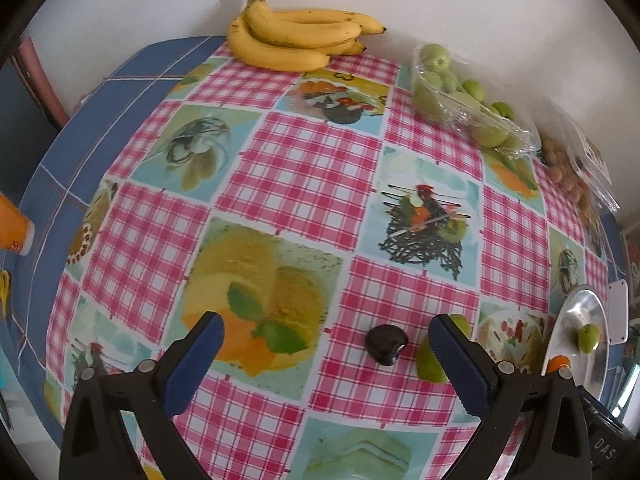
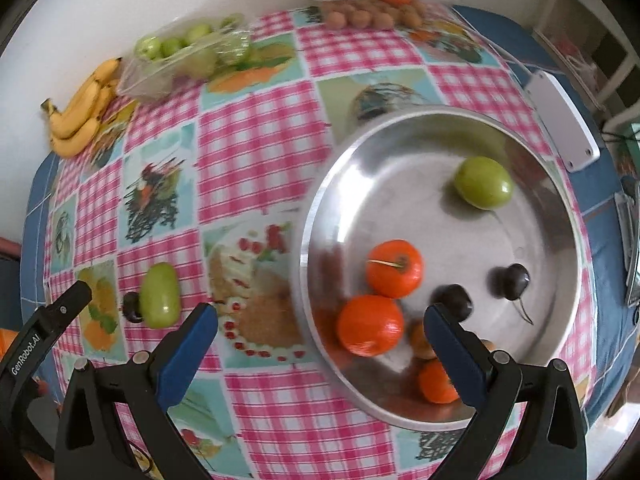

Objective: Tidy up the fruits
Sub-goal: 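Move both tools back toward the remaining fruit, then grasp a green mango with the right tool while the left tool approaches a dark plum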

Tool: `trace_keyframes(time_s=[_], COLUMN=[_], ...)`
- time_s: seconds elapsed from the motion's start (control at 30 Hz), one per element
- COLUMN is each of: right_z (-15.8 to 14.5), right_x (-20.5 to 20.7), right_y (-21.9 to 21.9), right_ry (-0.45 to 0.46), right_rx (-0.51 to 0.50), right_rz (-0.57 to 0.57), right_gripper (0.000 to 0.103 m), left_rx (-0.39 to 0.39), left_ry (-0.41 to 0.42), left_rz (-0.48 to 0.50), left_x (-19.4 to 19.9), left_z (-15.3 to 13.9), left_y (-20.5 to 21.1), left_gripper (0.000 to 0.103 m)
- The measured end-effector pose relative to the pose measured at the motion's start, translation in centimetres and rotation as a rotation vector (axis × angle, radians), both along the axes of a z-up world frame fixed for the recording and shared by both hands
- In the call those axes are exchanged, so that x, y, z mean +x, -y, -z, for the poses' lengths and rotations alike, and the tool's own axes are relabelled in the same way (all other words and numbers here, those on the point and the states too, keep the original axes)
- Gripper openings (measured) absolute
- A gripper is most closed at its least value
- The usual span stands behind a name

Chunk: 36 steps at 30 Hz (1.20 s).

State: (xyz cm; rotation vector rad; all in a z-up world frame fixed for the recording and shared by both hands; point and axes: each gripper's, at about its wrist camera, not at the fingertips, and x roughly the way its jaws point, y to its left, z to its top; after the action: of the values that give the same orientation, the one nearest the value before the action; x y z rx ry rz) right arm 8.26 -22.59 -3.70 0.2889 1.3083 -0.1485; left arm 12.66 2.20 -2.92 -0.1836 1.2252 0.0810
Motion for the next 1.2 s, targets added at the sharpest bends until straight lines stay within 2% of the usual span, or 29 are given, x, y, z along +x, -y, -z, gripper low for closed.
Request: trace_keyframes(time_s=[0.33, 0.43, 0.57, 1.2], right_z=[1.2, 1.2, 1.3, 3.0], right_x=[0.8, 0.8, 1.4, 2.5], right_y=[-4.8, -5.7, -6.3, -10.4], right_ry=[-0.012, 0.011, 0.042, 0.106], right_rx=[0.05, 0.039, 0.1, 0.019], right_rz=[-0.104, -0.127, -0.134, -0.235], right_gripper=[0.103, 0.103, 0.103, 0.102], left_rx=[0.007, -0.009, -0.017, -0.083], left_ry=[-0.037, -0.045, -0.027, -0.057], left_rz=[-0.079, -0.102, -0.115, -0.13], left_x=[-0.1, -0.1, 0.1, 0.6], left_z=[1.5, 2.0, 1.8, 3.6], left_y=[-2.5, -3.1, -3.4, -3.7], left_gripper=[0.103, 0.103, 0.103, 0.103])
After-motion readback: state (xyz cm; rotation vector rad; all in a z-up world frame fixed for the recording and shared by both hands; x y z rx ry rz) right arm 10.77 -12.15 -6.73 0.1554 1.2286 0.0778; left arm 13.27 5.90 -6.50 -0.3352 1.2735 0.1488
